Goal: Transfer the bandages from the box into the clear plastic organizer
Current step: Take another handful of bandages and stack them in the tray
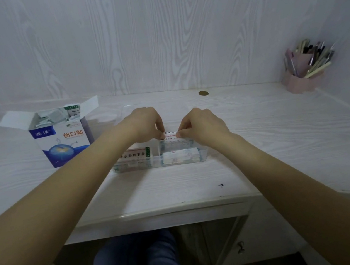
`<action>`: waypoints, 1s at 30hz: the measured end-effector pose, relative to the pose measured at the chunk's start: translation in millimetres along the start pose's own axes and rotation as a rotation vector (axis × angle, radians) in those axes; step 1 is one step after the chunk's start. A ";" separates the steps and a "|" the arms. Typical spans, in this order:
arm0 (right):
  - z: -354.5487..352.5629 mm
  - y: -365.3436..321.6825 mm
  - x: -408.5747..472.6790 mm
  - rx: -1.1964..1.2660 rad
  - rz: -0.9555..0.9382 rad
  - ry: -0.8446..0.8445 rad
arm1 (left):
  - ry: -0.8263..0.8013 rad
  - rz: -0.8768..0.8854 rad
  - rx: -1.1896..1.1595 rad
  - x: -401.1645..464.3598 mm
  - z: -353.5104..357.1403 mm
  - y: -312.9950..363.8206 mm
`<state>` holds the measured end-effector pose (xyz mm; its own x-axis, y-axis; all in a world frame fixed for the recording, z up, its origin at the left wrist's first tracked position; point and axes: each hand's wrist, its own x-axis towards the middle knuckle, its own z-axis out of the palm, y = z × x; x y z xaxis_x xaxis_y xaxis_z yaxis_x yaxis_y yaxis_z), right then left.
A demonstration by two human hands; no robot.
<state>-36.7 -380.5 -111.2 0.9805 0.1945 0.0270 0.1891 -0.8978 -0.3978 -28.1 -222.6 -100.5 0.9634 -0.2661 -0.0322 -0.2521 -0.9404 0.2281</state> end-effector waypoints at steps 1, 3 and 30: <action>-0.7 0.0 -0.5 0.000 -0.001 -0.003 | 0.018 0.007 -0.012 -1.9 -1.1 0.1; -3.0 0.8 -1.3 0.013 -0.009 0.002 | 0.072 0.020 -0.046 -7.4 -5.2 0.7; 26.3 -180.8 39.9 0.069 -0.519 0.063 | 0.239 -0.219 -0.086 -115.0 -73.0 -157.9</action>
<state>-33.1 -200.1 -62.3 0.7606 0.5805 0.2907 0.6487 -0.6613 -0.3767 -92.5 -28.0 -61.8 0.9906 0.0070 0.1370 -0.0379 -0.9459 0.3224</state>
